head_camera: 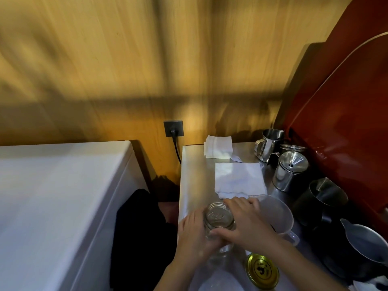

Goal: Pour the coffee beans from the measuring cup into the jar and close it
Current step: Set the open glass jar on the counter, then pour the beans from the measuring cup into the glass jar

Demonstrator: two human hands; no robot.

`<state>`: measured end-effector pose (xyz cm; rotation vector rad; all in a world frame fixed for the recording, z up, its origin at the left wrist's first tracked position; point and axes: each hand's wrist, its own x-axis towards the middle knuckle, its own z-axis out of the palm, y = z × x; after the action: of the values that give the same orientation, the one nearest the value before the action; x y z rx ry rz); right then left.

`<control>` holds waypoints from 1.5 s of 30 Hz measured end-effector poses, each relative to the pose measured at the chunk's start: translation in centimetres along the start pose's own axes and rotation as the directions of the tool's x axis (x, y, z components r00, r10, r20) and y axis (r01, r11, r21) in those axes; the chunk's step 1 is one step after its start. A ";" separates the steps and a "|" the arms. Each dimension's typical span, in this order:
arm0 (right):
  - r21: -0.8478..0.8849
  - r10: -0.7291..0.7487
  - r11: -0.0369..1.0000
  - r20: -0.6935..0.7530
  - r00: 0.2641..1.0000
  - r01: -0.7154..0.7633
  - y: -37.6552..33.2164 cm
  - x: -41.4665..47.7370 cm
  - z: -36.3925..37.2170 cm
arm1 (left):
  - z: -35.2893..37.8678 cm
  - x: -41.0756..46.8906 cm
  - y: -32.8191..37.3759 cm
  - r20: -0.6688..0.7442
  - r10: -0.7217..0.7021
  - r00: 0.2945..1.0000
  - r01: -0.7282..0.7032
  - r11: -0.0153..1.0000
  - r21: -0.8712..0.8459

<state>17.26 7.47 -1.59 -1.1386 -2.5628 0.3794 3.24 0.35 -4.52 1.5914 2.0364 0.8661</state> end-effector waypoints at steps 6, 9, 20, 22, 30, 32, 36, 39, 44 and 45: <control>-0.001 0.006 1.000 -0.015 1.000 -0.006 -0.8 0.0 0.6 | -0.9 -0.1 -0.6 0.034 -0.044 0.998 0.047 0.995 -0.088; -0.032 -0.005 0.999 -0.027 1.000 0.004 -1.0 0.1 0.6 | -1.2 -0.3 -0.4 0.018 -0.046 0.999 0.048 0.988 -0.146; -0.046 0.326 0.938 -0.218 0.920 -0.343 3.0 -3.1 -1.6 | -0.4 -0.5 -1.1 -0.006 -0.058 0.998 0.054 0.956 -0.290; -0.041 0.402 0.909 -0.175 0.899 -0.415 4.0 -3.9 -1.6 | -0.2 -0.5 -1.3 -0.006 -0.061 0.998 0.057 0.952 -0.302; 0.033 0.618 0.786 -0.030 0.786 -0.617 6.4 -6.5 -0.8 | 0.4 -0.4 -2.0 -0.033 -0.020 0.999 0.008 0.942 -0.337; 0.123 0.646 0.763 -0.098 0.757 -0.635 6.5 -6.5 -0.9 | 0.5 -0.3 -2.3 -0.032 -0.006 0.999 -0.005 0.942 -0.335; 0.180 0.685 0.723 -0.068 0.725 -0.666 6.7 -6.5 -1.4 | 0.5 -0.3 -2.5 -0.022 0.006 1.000 -0.013 0.935 -0.354; 0.514 0.658 0.623 0.063 0.750 -0.590 6.6 -6.4 -1.6 | 0.6 -0.4 -2.4 -0.017 -0.003 1.000 -0.004 0.919 -0.395; 0.824 0.563 0.474 -0.013 0.826 -0.310 5.5 -5.6 -1.9 | 0.8 -0.4 -2.5 -0.017 -0.025 1.000 0.015 0.897 -0.441; 0.848 0.561 0.451 -0.029 0.827 -0.276 5.3 -5.4 -1.9 | 0.8 -0.4 -2.5 -0.016 -0.026 1.000 0.017 0.897 -0.442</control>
<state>24.93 7.07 -2.68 -1.2680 -1.4178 1.2543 2.09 -0.22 -6.89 1.3052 1.7026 1.2379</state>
